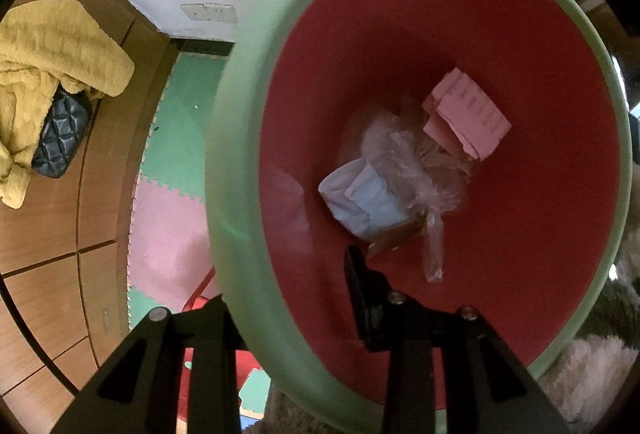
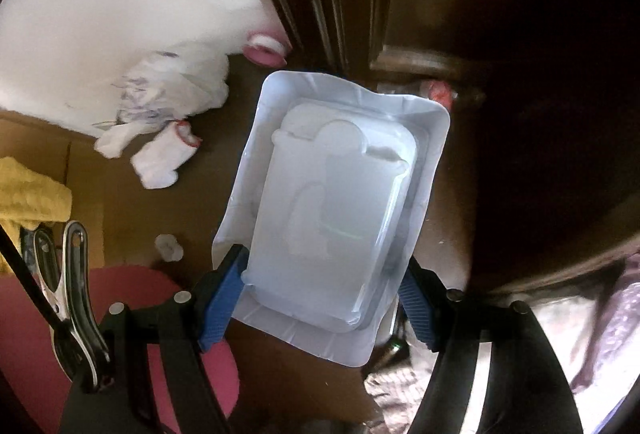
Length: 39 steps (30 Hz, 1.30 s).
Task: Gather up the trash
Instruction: 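Close the right tool on the white plastic tray and lift it, then carry the white tray over the bucket and open the right tool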
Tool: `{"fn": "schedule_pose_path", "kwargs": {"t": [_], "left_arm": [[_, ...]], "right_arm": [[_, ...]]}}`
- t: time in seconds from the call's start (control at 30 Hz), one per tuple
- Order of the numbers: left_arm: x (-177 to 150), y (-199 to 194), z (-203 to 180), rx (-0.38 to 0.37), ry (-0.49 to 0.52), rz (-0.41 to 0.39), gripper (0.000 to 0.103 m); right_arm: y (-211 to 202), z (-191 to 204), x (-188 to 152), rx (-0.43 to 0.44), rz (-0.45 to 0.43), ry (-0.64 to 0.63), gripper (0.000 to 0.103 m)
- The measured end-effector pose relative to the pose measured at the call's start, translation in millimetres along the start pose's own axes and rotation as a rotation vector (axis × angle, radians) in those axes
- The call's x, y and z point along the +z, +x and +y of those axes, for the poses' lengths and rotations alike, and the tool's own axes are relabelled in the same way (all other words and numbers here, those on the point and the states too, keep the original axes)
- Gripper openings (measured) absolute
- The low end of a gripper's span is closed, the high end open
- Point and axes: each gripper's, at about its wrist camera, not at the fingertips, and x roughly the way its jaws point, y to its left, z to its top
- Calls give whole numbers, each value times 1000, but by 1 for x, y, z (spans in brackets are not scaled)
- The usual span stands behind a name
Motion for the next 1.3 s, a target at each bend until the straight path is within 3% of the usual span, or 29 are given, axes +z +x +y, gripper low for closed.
{"fn": "schedule_pose_path", "kwargs": {"t": [0.2, 0.43, 0.8, 1.07, 1.3], "left_arm": [[2, -2, 6, -18, -35, 0, 34], [0, -1, -4, -19, -14, -1, 34], [0, -7, -21, -41, -15, -42, 34], [-11, 0, -9, -22, -66, -58, 34], [-19, 9, -8, -45, -115, -32, 34]], "right_arm": [[-64, 32, -15, -23, -99, -123, 73], [-124, 45, -26, -1, -192, -130, 73], [-165, 34, -40, -37, -250, -177, 73], [-188, 39, -48, -74, -321, -275, 73], [-215, 48, -59, -9, -337, -328, 73]]}}
